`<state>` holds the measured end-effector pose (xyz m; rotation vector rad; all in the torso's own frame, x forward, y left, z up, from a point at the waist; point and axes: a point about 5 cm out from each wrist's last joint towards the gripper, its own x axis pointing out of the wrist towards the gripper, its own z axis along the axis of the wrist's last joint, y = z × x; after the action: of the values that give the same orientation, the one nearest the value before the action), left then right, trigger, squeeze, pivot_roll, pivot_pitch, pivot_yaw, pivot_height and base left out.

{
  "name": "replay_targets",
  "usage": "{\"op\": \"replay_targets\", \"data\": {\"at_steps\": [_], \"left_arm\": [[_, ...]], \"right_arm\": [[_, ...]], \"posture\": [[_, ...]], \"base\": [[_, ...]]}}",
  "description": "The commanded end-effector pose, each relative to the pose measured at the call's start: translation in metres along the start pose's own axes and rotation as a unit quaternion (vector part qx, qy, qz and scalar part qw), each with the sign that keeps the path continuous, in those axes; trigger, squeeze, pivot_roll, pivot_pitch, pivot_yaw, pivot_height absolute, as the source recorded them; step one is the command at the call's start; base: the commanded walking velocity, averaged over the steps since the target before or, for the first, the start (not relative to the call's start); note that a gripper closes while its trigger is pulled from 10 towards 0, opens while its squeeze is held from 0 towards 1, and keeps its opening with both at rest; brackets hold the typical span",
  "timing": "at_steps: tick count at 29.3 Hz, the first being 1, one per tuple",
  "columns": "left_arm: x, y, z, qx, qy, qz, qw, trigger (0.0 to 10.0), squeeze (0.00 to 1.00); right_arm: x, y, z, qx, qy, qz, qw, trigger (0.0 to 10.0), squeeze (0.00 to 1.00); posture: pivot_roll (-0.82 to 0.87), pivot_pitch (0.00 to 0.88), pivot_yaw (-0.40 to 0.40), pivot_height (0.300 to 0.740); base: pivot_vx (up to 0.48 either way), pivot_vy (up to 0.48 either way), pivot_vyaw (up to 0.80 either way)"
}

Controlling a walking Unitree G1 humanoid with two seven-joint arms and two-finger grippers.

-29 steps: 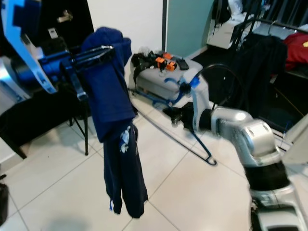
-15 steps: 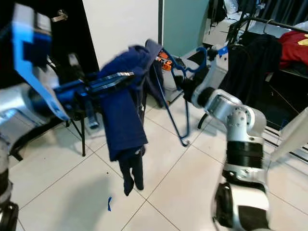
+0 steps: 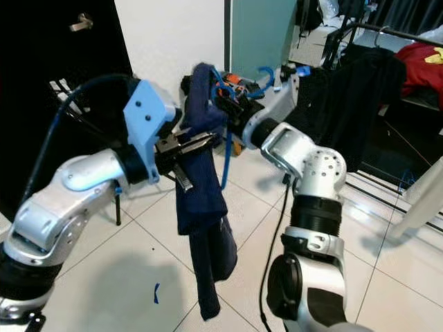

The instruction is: Hang hanger

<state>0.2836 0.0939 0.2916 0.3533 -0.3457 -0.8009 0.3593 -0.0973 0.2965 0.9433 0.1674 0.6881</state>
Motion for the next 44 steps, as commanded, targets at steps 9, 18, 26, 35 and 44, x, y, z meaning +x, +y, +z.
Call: {"op": "replay_targets", "data": {"at_steps": [9,18,26,35,44], "left_arm": [[-0.021,0.02,0.019,0.005,-0.038,0.024,0.999,10.0,0.0],[-0.048,0.029,0.098,0.015,-0.226,-0.031,0.974,10.0,0.0],[-0.058,0.023,0.129,-0.025,-0.305,-0.085,0.948,10.0,0.0],[-0.087,0.033,0.086,-0.092,-0.241,-0.085,0.962,10.0,0.0],[-0.094,0.019,0.028,-0.124,-0.113,-0.091,0.982,10.0,0.0]], "right_arm": [[0.002,0.0,0.016,0.063,-0.062,0.002,0.996,10.0,0.0],[0.0,-0.023,-0.012,0.073,0.015,-0.068,0.995,10.0,0.0],[0.003,-0.024,-0.017,0.092,0.017,-0.081,0.992,10.0,0.0],[0.01,-0.009,0.001,0.131,-0.05,-0.032,0.99,10.0,0.0],[0.018,-0.004,0.025,0.184,-0.129,0.015,0.974,10.0,0.0]], "posture": [[-0.06,0.047,-0.021,0.74],[-0.05,0.049,-0.026,0.74],[-0.05,0.052,-0.03,0.74],[-0.03,0.053,-0.016,0.74],[-0.02,0.05,-0.012,0.74]], "base": [[0.0,0.0,0.0],[0.0,0.0,0.0],[0.0,0.0,0.0],[0.0,0.0,0.0],[0.0,0.0,0.0]]}}
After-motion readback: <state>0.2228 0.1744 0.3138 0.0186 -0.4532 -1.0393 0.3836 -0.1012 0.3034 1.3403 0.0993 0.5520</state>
